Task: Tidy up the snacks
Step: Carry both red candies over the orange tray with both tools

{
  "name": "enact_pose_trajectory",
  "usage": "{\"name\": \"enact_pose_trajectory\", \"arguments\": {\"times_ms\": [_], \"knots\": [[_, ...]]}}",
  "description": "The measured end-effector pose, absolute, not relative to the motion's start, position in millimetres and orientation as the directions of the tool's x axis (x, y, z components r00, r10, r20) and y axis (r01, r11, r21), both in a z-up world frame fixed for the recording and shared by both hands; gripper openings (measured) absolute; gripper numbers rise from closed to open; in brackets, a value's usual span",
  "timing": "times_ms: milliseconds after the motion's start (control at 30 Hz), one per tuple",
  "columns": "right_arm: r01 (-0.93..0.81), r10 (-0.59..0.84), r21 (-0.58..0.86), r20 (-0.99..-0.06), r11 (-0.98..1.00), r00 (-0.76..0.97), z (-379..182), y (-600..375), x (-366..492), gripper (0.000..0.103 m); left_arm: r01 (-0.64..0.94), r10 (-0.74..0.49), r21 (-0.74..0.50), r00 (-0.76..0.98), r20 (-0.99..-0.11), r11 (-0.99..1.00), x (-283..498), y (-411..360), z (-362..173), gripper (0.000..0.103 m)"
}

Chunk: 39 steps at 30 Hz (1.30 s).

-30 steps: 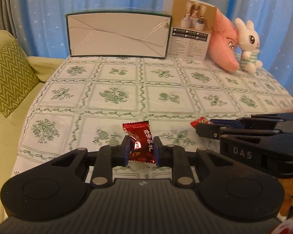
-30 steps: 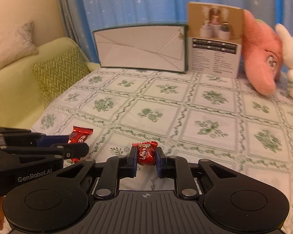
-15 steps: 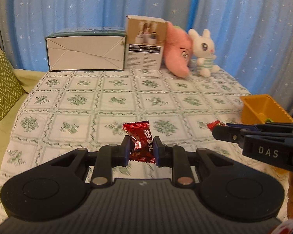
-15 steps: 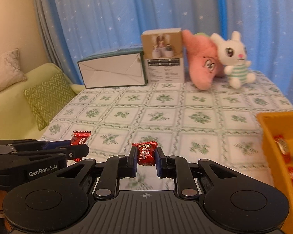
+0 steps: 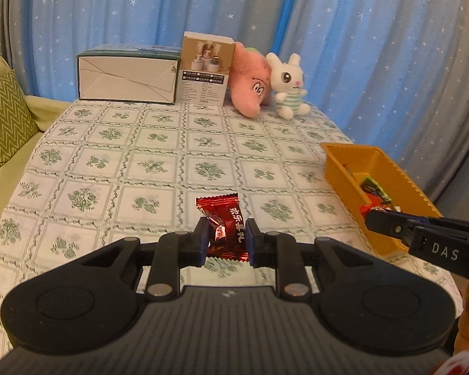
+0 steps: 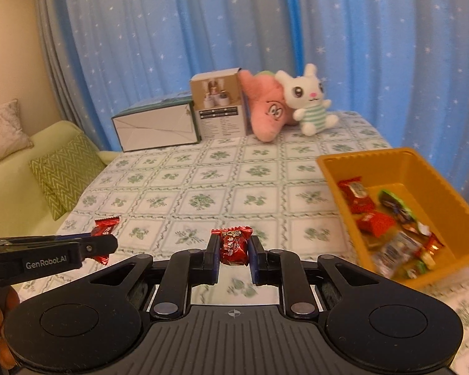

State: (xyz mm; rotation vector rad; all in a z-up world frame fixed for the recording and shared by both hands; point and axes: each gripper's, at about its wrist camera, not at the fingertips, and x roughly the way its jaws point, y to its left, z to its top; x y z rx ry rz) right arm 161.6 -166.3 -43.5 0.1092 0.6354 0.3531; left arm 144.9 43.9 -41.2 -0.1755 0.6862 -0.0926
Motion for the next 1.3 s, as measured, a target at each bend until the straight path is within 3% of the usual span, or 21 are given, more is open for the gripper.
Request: {"name": "enact_pose_trajectory", "arguments": {"times_ms": [567,1300], "knots": [[-0.134,0.218,0.191,-0.546,0.972,0.809,-22.2,-260.4,87.0,0.019,0.209,-0.277,-0.182,0.756,-0.593,0.961,101.0,-61.0,-7.9,0.021],[0.014,0.105,0.209,-0.545,0.978,0.832,-19.2,-345.6,71.7,0.019,0.361,-0.381,-0.157,0.713,-0.589,0.919,110.0,-148.1,2.9,0.021]]}}
